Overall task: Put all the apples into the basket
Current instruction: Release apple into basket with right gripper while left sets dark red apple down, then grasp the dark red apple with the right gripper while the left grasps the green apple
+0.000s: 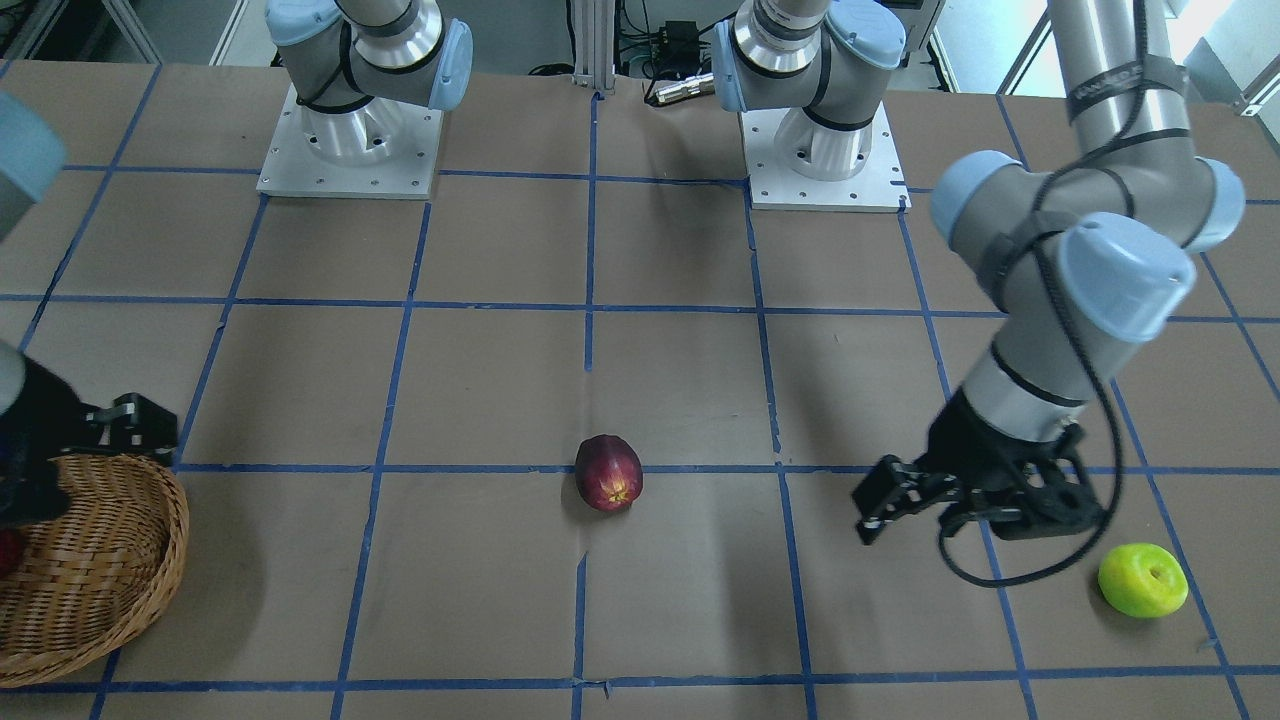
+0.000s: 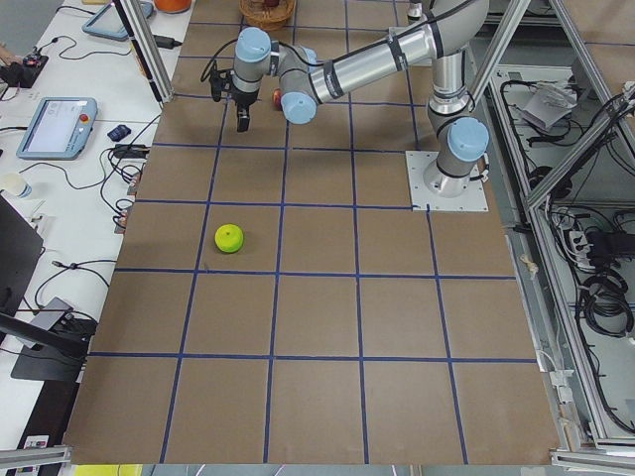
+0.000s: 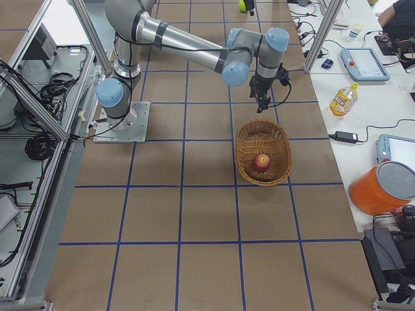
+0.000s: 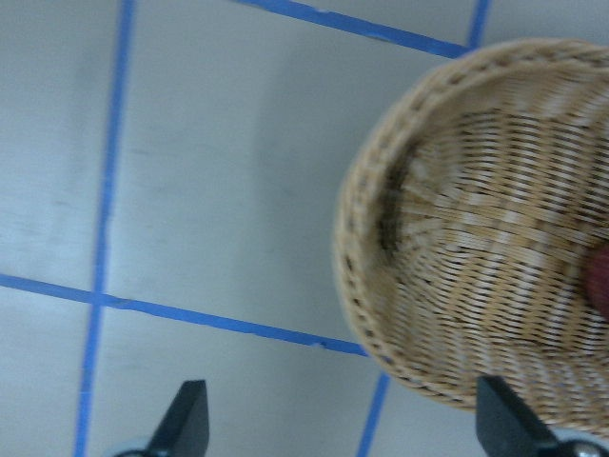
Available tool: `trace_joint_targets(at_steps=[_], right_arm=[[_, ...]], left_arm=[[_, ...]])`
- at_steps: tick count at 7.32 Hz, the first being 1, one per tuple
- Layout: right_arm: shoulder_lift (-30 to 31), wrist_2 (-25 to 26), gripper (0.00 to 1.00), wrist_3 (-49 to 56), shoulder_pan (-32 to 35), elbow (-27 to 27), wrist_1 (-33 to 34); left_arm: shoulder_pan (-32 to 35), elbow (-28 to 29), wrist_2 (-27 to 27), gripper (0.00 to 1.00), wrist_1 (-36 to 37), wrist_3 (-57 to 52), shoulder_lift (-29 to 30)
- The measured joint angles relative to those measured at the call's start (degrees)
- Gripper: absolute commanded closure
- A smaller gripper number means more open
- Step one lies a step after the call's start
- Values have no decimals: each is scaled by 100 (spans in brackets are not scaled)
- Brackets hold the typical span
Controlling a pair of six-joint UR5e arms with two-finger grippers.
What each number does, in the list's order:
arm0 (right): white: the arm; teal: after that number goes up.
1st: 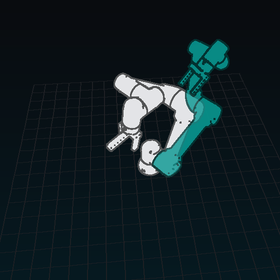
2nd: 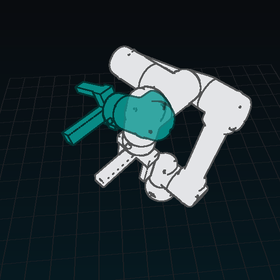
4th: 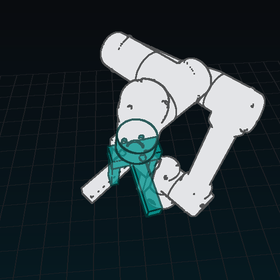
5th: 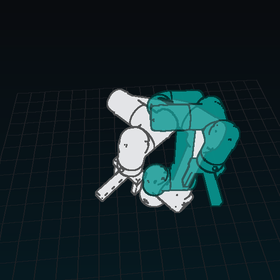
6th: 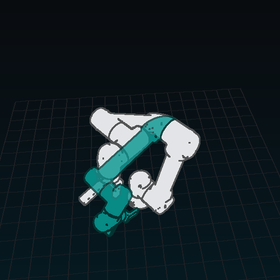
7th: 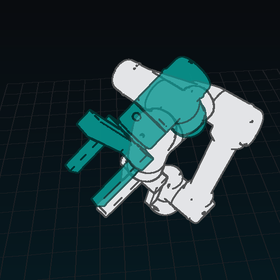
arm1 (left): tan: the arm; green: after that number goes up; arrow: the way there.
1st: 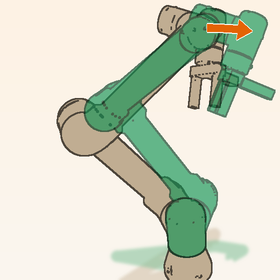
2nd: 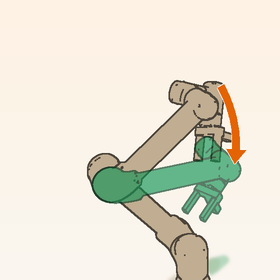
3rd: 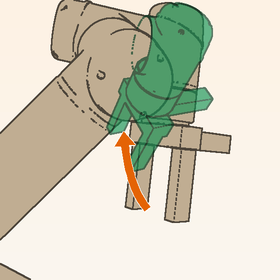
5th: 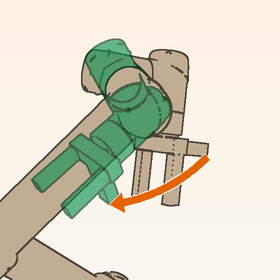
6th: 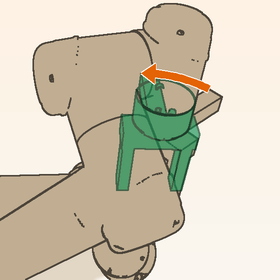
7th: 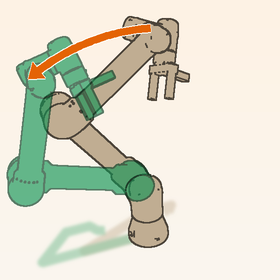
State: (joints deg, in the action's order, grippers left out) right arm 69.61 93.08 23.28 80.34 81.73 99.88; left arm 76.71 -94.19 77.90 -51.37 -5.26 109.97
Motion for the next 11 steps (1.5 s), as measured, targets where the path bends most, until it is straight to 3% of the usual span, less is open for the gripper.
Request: trace_joint_targets(at_steps=[2,4,7,9,11], right_arm=[[-7,-420,0,-1402,1268,13,-50],[-216,-714,0,-2147,2111,19,143],[-686,-771,0,-2271,2785,144,812],[-1029,-786,0,-2268,2916,202,1352],[-1217,-986,0,-2312,2975,209,1475]], left_arm=[[-880,494,793,0,-399,-2150,270],[-1090,1333,1364,0,-550,-2750,932],[-1491,2028,1273,0,-575,-3045,1839],[-1657,2022,1020,0,-584,-3091,2066],[-1704,2015,925,0,-710,-3010,2141]])
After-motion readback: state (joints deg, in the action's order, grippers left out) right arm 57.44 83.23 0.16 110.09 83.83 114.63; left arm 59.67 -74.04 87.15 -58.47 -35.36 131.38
